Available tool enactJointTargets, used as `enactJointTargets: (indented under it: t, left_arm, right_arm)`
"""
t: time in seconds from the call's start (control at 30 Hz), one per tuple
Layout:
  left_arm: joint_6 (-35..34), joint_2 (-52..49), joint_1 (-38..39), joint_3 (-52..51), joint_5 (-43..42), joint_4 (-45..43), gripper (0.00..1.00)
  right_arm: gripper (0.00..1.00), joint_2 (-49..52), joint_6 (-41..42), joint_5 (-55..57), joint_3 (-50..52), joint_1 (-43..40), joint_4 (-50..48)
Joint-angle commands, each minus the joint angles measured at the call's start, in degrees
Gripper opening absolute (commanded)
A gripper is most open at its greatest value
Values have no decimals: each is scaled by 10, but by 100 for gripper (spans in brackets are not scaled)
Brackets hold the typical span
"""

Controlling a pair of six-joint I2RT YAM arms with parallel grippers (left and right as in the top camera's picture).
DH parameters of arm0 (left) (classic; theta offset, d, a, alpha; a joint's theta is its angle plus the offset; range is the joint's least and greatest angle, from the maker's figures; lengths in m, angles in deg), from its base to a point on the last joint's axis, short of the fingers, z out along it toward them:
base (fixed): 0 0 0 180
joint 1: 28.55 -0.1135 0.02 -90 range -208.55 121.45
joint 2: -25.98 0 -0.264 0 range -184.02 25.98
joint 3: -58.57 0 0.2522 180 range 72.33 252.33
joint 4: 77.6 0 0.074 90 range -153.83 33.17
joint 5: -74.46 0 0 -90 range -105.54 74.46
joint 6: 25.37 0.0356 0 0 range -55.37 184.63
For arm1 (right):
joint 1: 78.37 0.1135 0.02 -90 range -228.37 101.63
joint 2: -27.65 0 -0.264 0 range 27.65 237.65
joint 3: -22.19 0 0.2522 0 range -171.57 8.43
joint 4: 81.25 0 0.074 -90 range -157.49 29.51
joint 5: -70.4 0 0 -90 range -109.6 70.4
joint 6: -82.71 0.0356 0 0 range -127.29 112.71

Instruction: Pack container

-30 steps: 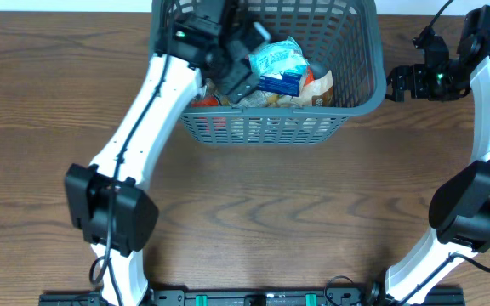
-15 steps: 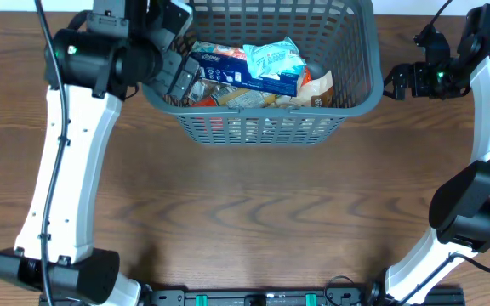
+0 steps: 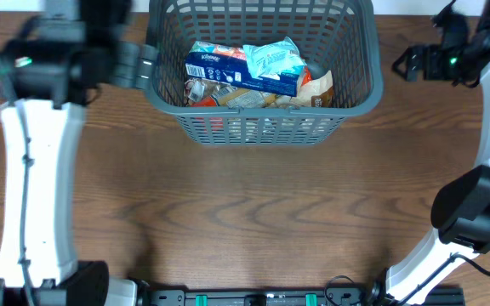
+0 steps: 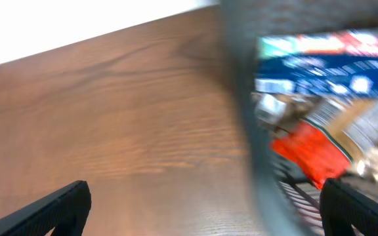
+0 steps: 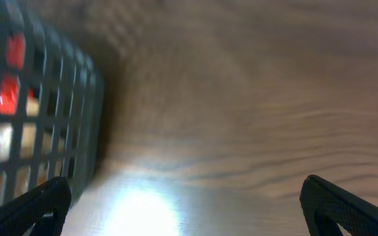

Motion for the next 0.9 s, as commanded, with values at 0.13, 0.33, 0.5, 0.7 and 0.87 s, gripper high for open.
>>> enactJointTargets:
  t: [0.13, 0.33, 0.5, 0.7, 0.87]
  left_arm:
    - [-66, 44, -72, 3, 16, 37, 99]
    - [-64, 86, -80, -16, 16, 53, 99]
    - [-64, 131, -80, -86, 6, 59, 98]
    - [-64, 219, -80, -241, -30, 9, 99]
    - [-65, 304, -80, -367, -66, -37, 99]
  right_arm:
    - [99, -62, 23, 37, -40, 7, 19]
    - [99, -121, 55, 56, -39, 8, 61]
    - [99, -157, 63, 65, -37, 11, 146]
    - [99, -207, 63, 67, 11, 30, 208]
    - [99, -301, 74, 69, 133, 62, 180]
